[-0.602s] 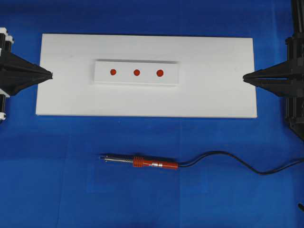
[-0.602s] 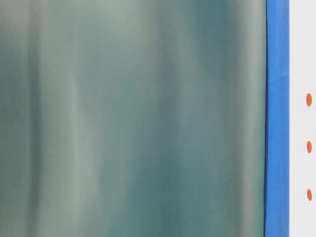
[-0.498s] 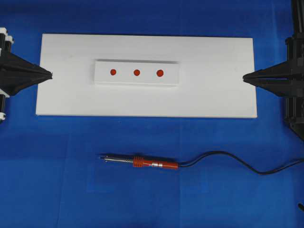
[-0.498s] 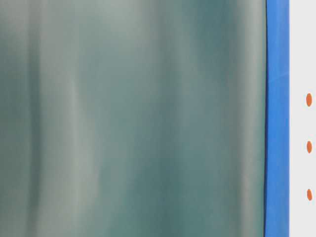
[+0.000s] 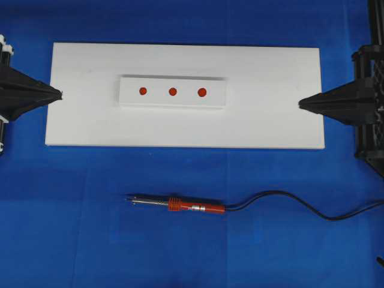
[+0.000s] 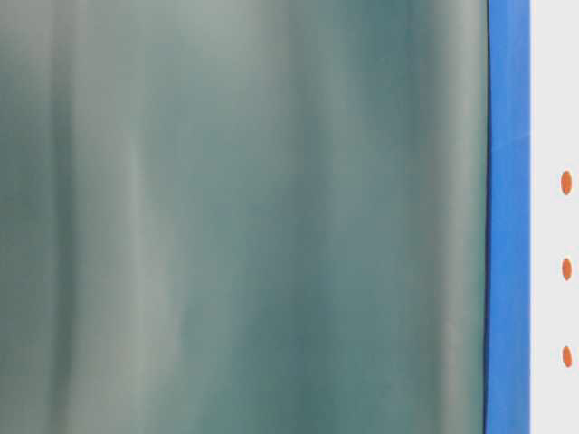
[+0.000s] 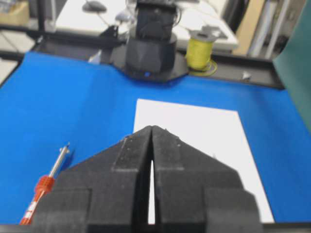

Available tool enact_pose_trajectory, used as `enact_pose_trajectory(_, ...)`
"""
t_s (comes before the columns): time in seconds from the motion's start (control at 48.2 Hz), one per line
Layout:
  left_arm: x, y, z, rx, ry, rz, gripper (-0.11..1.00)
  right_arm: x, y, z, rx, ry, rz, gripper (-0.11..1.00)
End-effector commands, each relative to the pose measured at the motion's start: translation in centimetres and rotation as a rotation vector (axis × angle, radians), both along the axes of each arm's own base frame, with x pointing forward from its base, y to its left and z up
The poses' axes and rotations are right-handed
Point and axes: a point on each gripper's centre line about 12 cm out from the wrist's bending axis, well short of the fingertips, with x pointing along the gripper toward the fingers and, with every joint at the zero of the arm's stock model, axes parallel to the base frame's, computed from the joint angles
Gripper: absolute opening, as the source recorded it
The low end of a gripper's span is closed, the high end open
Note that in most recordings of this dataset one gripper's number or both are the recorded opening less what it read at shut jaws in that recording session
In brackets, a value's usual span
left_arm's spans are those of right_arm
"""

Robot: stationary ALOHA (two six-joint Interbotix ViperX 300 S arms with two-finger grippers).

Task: Touch the tip of the soldering iron to the mark.
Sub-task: 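Move the right gripper toward the red-handled soldering iron on the table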

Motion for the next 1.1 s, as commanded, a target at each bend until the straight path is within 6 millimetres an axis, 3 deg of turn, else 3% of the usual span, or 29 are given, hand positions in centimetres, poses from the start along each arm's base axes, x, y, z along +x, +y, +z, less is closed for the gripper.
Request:
enact_pose_trajectory(0.0,0.1,0.2,0.3,0.000,-0.006,0.010,0.00,1.1,0.2,0.8,0.006,0.003,0.007,-0.05)
enact_pose_trajectory(0.145,0.1,0.3,0.0,0.001,0.000,0.013,0.00,2.6,0.8,1.2,0.016,0.025,0.031,0.13)
enact_pose_trajectory(0.228,0.1,0.3,-0.1,-0.002,0.002,0.015,0.00,4.0,1.3,1.1,0.036,0.060,0.047,0.34)
enact_pose_trajectory(0.373,0.0,0.3,-0.4,-0.002,0.009,0.013,0.00,6.5,2.3,0.4,0.061,0.148,0.071,0.79)
enact_pose_trajectory(0.436,0.0,0.3,-0.4,-0.002,0.009,0.013,0.00,7.8,2.9,-0.1,0.077,0.200,0.086,0.92)
enact_pose_trajectory(0.581,0.0,0.3,-0.6,0.000,0.012,0.014,0.00,10.2,4.3,-1.4,0.126,0.307,0.107,0.87)
enact_pose_trajectory(0.871,-0.1,0.3,-0.7,0.001,0.015,0.015,0.00,14.8,7.3,-4.6,0.205,0.526,0.121,0.87)
enact_pose_trajectory(1.079,-0.1,0.3,-0.9,-0.002,0.018,0.013,0.00,17.8,9.2,-8.0,0.264,0.642,0.107,0.86)
